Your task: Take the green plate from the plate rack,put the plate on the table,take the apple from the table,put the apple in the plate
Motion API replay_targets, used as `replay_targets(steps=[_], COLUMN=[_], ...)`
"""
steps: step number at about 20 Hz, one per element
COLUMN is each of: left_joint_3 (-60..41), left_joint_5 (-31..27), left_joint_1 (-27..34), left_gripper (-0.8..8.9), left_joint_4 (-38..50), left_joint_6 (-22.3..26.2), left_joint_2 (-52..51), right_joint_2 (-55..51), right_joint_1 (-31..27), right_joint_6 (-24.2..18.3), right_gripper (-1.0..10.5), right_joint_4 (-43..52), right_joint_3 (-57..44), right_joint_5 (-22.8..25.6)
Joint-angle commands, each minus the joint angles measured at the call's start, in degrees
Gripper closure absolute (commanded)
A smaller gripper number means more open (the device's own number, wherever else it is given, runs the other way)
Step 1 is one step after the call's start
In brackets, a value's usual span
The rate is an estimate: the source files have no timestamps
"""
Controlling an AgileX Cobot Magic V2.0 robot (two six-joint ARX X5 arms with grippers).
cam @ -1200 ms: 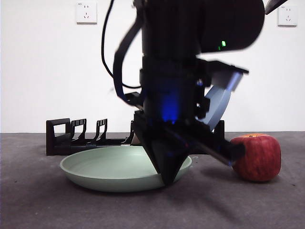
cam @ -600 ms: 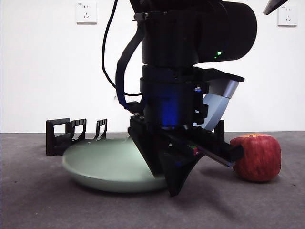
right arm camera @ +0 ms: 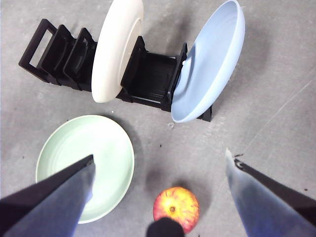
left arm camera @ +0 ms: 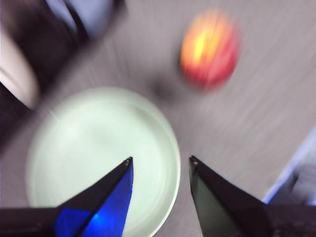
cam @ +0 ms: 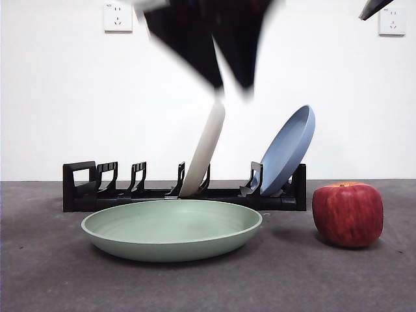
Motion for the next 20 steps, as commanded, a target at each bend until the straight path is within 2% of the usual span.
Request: replay_targets(steps=[1,6,8,11,13,16,20], left_joint_3=[-0.1,-0.1,-0.1,-0.1,-0.1,-0.1,-0.1], left_joint_5=[0.2,0.1,0.0,0.0,-0.5,-0.8,-0.8], left_joint_1=[-0.4,-0.4,-0.4,-0.4,-0.4,-0.4,-0.4], left_gripper=[6.22,6.22,6.21,6.22,6.22,6.22,6.23], left_joint_4=[0.0,-0.5,-3.6,-11.3,-17.0,-25.0,-27.9], left_joint_6=[-0.6,-0.6,-0.7,-3.5,-6.2,-10.0,-10.4], left_joint_2=[-11.6,-33.7,-40.4,-48.4,-52.1,-55.1,-55.6], right_joint_2=[0.3,0.0,-0.8,-2.8,-4.2,-4.4,-4.2], right_joint_1=[0.0,0.7,2.6,5.6,8.2,10.5,12.1], right_joint_6=[-0.9,-1.1,-1.0,0.4,2.7,4.7,7.8], right_gripper=[5.1,5.1,5.1,5.1,5.1,5.1,5.1], right_joint_4=[-1.7,-7.4,-7.3,-6.2,-3.1,0.9,10.2], right_joint_3=[0.1,-0.4,-2.0,-7.2,-12.4,-19.7,-29.4], right_joint_5=[1.2,1.7,2.7,7.5,10.0,10.2,10.2])
